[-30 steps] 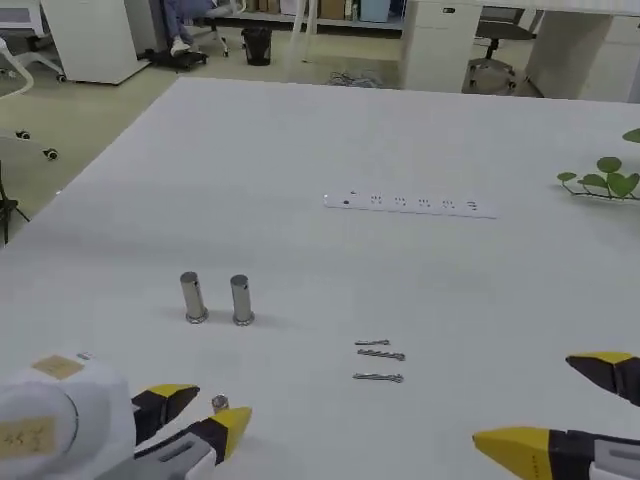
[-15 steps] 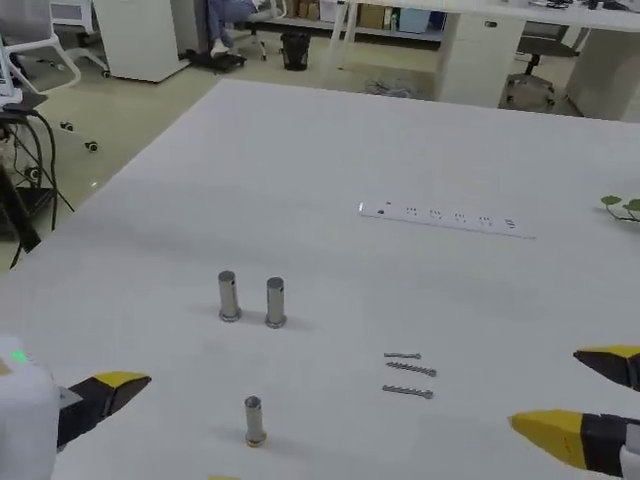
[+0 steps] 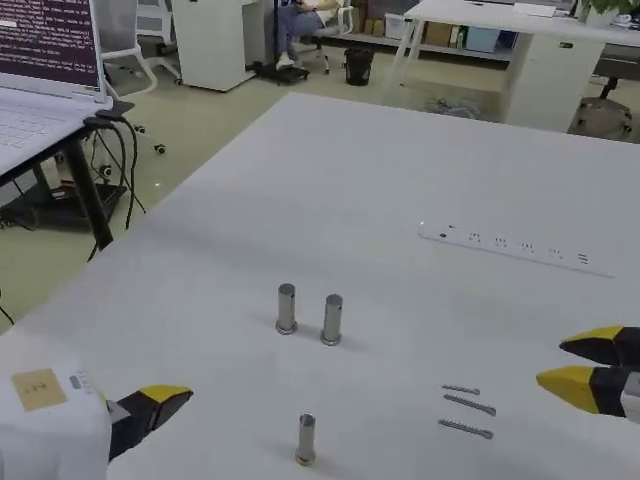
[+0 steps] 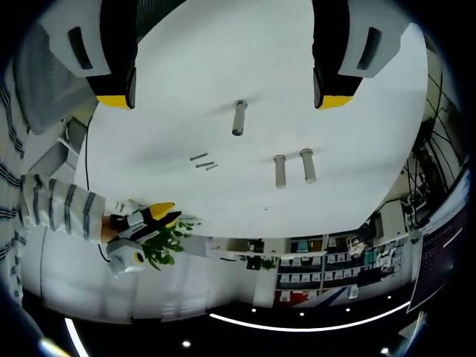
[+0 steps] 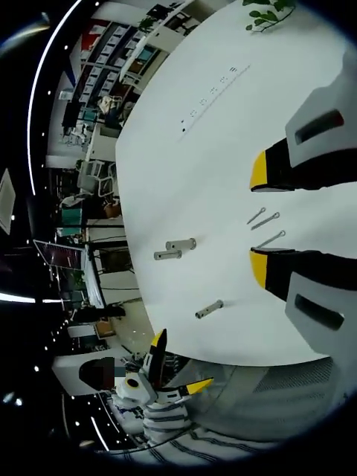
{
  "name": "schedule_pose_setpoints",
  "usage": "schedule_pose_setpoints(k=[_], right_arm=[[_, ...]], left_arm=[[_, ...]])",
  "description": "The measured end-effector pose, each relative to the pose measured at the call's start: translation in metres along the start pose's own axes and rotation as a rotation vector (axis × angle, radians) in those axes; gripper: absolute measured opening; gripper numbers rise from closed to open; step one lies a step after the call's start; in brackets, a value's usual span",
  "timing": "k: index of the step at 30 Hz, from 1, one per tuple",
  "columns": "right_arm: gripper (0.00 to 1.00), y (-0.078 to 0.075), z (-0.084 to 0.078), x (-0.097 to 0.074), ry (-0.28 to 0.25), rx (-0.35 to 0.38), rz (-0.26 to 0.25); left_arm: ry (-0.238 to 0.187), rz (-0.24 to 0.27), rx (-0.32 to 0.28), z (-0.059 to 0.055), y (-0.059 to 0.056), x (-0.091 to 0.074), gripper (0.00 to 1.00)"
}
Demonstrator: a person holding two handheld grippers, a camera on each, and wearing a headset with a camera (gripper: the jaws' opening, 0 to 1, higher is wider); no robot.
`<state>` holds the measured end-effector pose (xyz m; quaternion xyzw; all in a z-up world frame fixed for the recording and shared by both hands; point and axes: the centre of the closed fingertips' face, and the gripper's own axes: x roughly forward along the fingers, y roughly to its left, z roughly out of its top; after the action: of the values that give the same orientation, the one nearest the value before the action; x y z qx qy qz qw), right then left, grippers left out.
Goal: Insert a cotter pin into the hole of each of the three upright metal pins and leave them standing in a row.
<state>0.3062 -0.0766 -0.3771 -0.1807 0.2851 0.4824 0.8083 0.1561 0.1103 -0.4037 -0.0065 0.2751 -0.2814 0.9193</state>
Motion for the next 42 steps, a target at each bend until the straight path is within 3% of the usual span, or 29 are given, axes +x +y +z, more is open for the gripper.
schedule_pose_setpoints(k=[2, 8, 12, 17, 24, 26, 31, 34, 36, 42], right_arm=[[0.26, 0.000, 0.005, 0.008, 0.004, -0.030, 0.019], [0.22, -0.005, -0.005, 0.030, 0.099, -0.116, 0.072], [0.18, -0.011, -0.029, 0.046, 0.240, -0.208, 0.100], [0.15, -0.008, -0.042, 0.066, 0.302, -0.248, 0.155], [0.09, -0.005, -0.054, 0.092, 0.370, -0.286, 0.197], [0.10, -0.008, -0.063, 0.095, 0.422, -0.327, 0.201], [0.13, -0.007, -0.065, 0.105, 0.434, -0.319, 0.209], [0.10, -0.005, -0.062, 0.108, 0.430, -0.330, 0.213], [0.09, -0.004, -0.068, 0.107, 0.473, -0.378, 0.221], [0.02, -0.003, -0.069, 0.110, 0.471, -0.393, 0.242]], left_arm=[[0.002, -0.002, -0.004, -0.001, -0.002, 0.000, 0.99], [-0.006, -0.011, -0.014, 0.000, -0.007, 0.001, 0.99], [-0.012, -0.011, -0.020, 0.001, -0.008, 0.000, 0.99], [-0.022, 0.006, -0.060, 0.002, -0.004, 0.001, 0.99], [-0.016, 0.016, -0.063, 0.001, -0.003, 0.001, 0.99], [-0.026, 0.021, -0.071, 0.002, -0.002, 0.001, 0.99], [-0.020, 0.024, -0.066, 0.000, -0.003, 0.005, 0.97], [-0.022, 0.024, -0.069, 0.001, -0.003, 0.006, 0.97], [-0.026, 0.023, -0.071, 0.002, -0.003, 0.008, 0.96], [-0.037, 0.020, -0.068, 0.006, -0.006, 0.010, 0.96]])
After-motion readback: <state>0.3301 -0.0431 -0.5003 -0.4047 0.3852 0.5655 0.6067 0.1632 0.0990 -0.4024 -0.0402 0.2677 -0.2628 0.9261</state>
